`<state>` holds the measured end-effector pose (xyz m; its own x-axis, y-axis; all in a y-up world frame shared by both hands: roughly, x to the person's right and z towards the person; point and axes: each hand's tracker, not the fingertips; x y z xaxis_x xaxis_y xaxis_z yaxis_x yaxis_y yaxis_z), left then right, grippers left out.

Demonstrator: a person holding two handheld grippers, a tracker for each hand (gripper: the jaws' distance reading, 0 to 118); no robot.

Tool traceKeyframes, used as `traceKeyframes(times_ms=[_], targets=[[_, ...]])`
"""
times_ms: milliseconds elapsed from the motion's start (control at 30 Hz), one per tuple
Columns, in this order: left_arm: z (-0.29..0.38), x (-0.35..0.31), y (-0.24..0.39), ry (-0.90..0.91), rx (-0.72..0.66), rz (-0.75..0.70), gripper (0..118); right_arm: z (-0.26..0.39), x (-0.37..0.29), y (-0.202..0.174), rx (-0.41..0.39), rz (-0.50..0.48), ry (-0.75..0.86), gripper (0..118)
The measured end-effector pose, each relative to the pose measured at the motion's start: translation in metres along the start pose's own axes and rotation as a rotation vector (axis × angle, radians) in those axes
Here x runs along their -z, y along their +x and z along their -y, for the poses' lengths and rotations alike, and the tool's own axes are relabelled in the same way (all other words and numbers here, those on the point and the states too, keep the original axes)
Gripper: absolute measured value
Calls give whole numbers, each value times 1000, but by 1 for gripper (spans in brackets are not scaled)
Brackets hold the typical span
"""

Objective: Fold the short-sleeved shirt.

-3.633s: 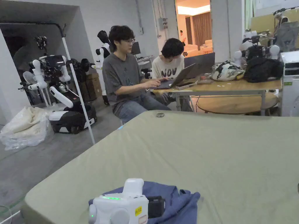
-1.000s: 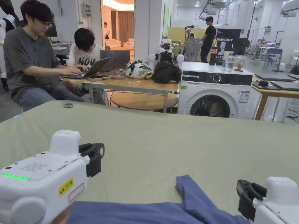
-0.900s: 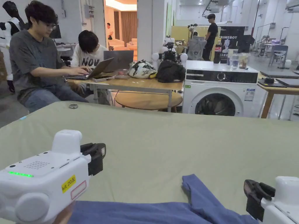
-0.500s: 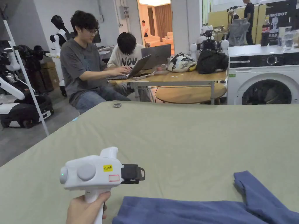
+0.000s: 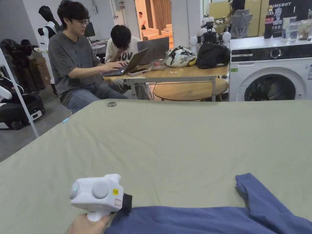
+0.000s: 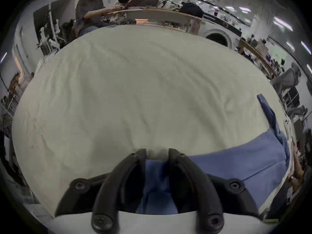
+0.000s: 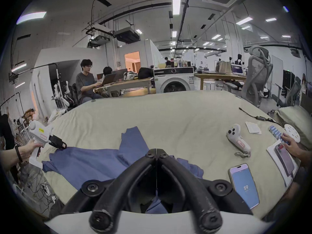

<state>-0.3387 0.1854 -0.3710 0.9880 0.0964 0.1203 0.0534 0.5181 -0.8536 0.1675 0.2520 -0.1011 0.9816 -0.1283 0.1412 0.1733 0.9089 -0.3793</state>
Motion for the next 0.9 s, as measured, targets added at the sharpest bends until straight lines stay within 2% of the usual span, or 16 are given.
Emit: traceKeyframes(times_ms=[67,200,233,267,300,333,433,467,500,533,567,633,667,767,900], targets=[[0,4,5,-10,14,1,0,1,1,1,9,8,-6,0],[2,8,14,-18,49,-35,0,6,-1,6,12,34,-38,3],[3,7,15,-15,69,-44,0,8,-4,7,23,52,-59,18],[4,5,16,-7,79,-44,0,11,-6,11,56,83,-94,50],[4,5,14,-9,73,-40,0,15,-5,16,105,98,-118,68],[5,5,10,5,43,-28,0,23,-2,23,177,95,-162,70],[9,6,2,25,-43,11,0,54,10,39,360,92,-292,69],[10,4,1,26,-43,12,0,65,17,44,401,92,-329,65],[10,2,1,30,-47,14,0,74,24,48,434,96,-350,48],[10,-2,3,33,-47,15,0,81,32,52,478,69,-379,22],[11,-5,3,39,-49,17,0,87,39,56,508,12,-381,5],[14,-14,2,65,-61,31,0,88,42,58,549,30,-356,5],[19,-24,6,95,-80,49,0,87,41,58,576,-9,-351,5],[30,-68,6,271,-91,90,0,76,24,55,508,-5,-307,4],[26,-144,9,501,-94,160,0,42,2,51,502,-59,-169,4]])
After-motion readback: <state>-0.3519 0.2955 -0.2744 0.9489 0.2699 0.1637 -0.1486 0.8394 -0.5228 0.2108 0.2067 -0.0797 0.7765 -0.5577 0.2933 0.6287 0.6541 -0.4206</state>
